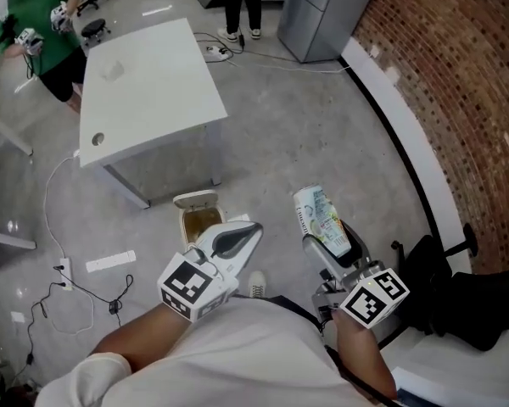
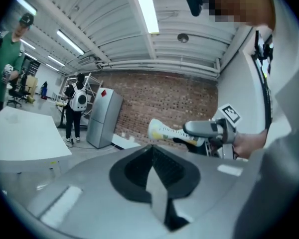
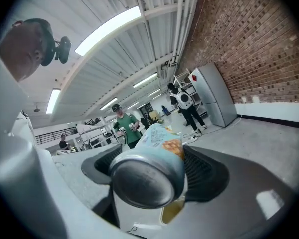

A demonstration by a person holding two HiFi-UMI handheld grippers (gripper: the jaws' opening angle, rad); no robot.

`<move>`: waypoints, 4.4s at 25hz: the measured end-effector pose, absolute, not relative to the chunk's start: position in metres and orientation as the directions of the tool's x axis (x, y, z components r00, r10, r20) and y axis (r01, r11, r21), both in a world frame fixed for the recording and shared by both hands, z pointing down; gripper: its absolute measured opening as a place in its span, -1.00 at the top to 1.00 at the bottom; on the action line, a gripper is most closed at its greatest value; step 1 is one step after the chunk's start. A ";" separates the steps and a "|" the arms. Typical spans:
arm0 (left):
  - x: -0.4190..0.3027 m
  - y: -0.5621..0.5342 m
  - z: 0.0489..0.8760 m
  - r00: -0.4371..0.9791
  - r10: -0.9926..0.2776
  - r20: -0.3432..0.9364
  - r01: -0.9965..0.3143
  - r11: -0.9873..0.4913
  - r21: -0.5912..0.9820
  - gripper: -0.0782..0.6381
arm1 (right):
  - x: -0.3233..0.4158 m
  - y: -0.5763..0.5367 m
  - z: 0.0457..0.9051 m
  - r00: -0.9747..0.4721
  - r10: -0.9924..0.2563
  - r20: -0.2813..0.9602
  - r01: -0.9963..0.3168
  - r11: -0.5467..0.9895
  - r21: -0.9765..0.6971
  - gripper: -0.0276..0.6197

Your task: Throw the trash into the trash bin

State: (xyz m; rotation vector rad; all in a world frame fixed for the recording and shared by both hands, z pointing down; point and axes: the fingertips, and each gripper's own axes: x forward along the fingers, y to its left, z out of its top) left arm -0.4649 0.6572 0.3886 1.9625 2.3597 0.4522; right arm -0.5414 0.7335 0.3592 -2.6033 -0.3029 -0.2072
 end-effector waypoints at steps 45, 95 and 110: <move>-0.400 0.509 0.767 0.026 0.720 0.693 0.842 -0.389 0.373 0.76 | -0.416 0.586 0.881 0.403 -0.391 0.827 0.159 -0.861 -0.484 -0.27; -0.366 0.501 0.687 0.091 0.789 0.607 0.842 -0.387 0.377 0.76 | -0.375 0.583 0.716 0.634 -0.451 0.628 0.015 -0.805 -0.593 0.91; -0.353 0.496 0.451 0.150 0.922 0.357 0.956 -0.227 0.184 0.76 | -0.379 0.562 0.447 0.841 -0.371 0.393 -0.163 -0.868 -0.469 0.91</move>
